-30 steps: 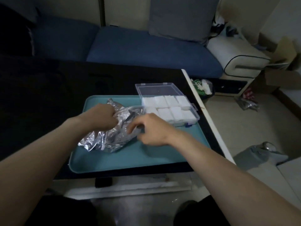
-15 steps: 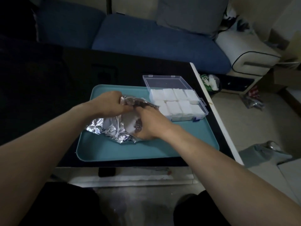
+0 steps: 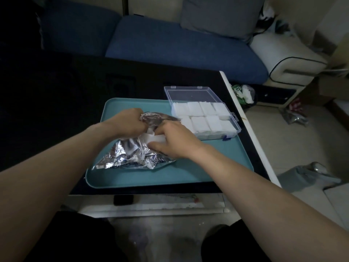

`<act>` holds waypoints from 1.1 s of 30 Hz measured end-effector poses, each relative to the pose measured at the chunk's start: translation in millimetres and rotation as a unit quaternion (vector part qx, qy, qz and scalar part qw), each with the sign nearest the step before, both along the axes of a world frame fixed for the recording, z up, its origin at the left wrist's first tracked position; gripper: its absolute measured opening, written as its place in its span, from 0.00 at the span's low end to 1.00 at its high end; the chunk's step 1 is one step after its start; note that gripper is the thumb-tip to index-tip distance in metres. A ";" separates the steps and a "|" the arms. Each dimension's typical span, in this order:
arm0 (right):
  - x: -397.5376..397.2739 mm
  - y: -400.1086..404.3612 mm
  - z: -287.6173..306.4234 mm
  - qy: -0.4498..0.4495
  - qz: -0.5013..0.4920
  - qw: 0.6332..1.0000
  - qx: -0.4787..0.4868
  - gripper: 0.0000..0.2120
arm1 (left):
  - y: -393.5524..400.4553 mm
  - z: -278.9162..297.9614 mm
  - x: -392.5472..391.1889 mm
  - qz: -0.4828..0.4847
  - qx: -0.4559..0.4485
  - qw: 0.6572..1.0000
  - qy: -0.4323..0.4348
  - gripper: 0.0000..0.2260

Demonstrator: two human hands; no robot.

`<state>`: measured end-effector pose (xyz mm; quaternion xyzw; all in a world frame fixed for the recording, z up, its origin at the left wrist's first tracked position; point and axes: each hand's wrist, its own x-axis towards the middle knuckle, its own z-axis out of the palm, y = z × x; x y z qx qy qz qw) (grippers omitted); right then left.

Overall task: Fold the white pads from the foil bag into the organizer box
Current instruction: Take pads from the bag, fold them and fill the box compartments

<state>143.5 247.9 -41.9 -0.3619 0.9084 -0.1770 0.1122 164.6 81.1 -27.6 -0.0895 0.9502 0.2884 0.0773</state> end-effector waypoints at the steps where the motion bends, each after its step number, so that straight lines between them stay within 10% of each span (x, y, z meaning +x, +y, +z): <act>1: 0.9 0.8 1.8 0.001 0.001 1.000 0.006 0.09 | 1.5 1.1 -0.1 -0.005 -0.004 1.000 -0.005 0.05; 13: -5.8 22.3 22.5 -0.054 -0.137 0.982 -0.115 0.10 | 4.4 6.4 4.0 -0.028 -0.088 0.996 0.002 0.03; 21: -19.0 51.2 26.4 -0.295 -0.298 0.819 -0.391 0.11 | 10.8 16.2 7.0 -0.042 -0.115 0.992 -0.009 0.31; 25: -18.7 60.9 37.0 -0.354 -0.311 0.755 -0.456 0.09 | 36.8 34.8 17.9 -0.101 -0.064 0.986 0.117 0.44; 29: -12.4 62.4 53.4 -0.404 -0.274 0.696 -0.526 0.10 | 68.6 41.7 25.3 -0.057 0.134 0.969 0.200 0.37; 33: -4.7 61.4 57.9 -0.449 -0.229 0.675 -0.539 0.13 | 81.3 43.7 21.1 -0.020 0.263 0.943 0.205 0.07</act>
